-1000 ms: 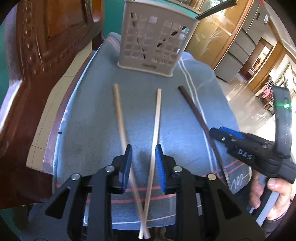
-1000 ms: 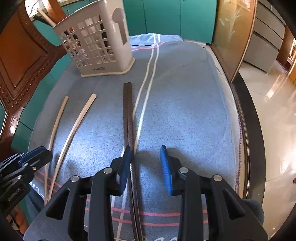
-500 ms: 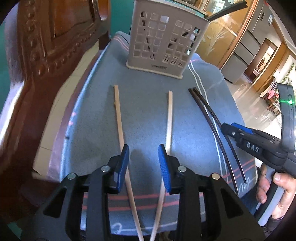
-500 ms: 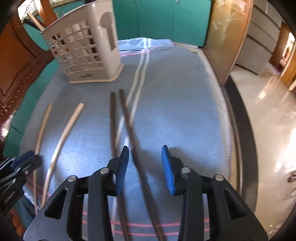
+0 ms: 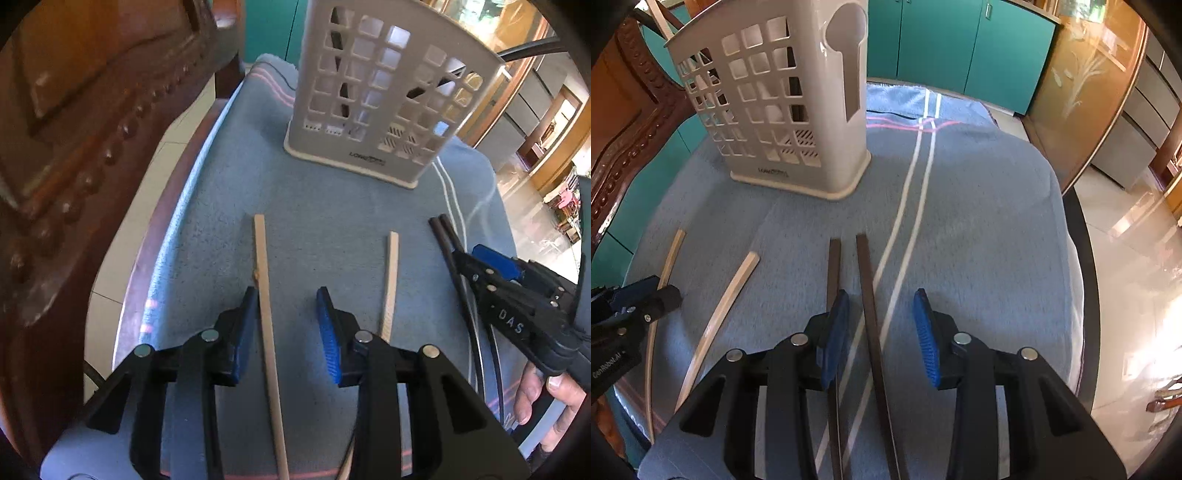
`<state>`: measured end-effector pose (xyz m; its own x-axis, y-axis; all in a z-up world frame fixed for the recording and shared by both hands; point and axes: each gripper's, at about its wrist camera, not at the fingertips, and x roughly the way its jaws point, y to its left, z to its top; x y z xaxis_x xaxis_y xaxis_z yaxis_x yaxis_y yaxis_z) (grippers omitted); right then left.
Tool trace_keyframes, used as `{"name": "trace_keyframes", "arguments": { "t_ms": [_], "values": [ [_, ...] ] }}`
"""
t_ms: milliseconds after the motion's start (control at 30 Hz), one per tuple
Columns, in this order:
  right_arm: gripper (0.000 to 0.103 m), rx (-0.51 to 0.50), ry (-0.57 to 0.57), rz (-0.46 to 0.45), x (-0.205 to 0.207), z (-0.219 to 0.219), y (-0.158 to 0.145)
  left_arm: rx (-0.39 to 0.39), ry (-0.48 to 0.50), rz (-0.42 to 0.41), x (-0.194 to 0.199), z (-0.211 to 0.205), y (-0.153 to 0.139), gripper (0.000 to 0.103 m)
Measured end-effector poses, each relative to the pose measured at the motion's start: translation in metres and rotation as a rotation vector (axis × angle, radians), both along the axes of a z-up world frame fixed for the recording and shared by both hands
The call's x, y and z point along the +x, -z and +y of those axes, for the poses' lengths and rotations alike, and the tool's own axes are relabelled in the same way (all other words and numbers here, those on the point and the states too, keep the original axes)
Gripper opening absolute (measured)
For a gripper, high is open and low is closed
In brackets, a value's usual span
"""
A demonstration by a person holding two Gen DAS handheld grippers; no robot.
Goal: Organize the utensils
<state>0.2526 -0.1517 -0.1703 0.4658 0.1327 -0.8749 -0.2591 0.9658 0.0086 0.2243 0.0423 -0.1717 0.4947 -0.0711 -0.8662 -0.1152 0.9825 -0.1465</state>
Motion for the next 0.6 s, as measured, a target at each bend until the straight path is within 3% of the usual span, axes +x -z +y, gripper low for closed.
{"name": "trace_keyframes", "arguments": {
  "t_ms": [267, 400, 433, 467, 533, 600],
  "values": [
    [0.035, 0.012, -0.006, -0.005, -0.001, 0.000, 0.000, 0.075, 0.033, 0.014, 0.008, -0.012, 0.001, 0.038],
    [0.009, 0.039, -0.028, 0.011, -0.009, 0.005, -0.003, 0.075, 0.053, 0.016, 0.004, -0.020, -0.006, 0.038],
    [0.008, 0.051, -0.030, 0.014, -0.011, 0.004, -0.003, 0.074, 0.056, 0.015, 0.003, -0.020, -0.006, 0.037],
    [0.007, 0.057, -0.029, 0.013, -0.012, 0.004, -0.003, 0.069, 0.060, 0.011, 0.002, -0.021, -0.007, 0.033],
    [0.007, 0.064, -0.029, 0.011, -0.015, 0.002, -0.003, 0.046, 0.078, 0.004, 0.003, -0.024, -0.008, 0.015],
    [0.007, 0.068, -0.026, 0.013, -0.019, 0.001, -0.006, 0.034, 0.096, 0.007, 0.003, -0.026, -0.008, 0.007]
  ]
}}
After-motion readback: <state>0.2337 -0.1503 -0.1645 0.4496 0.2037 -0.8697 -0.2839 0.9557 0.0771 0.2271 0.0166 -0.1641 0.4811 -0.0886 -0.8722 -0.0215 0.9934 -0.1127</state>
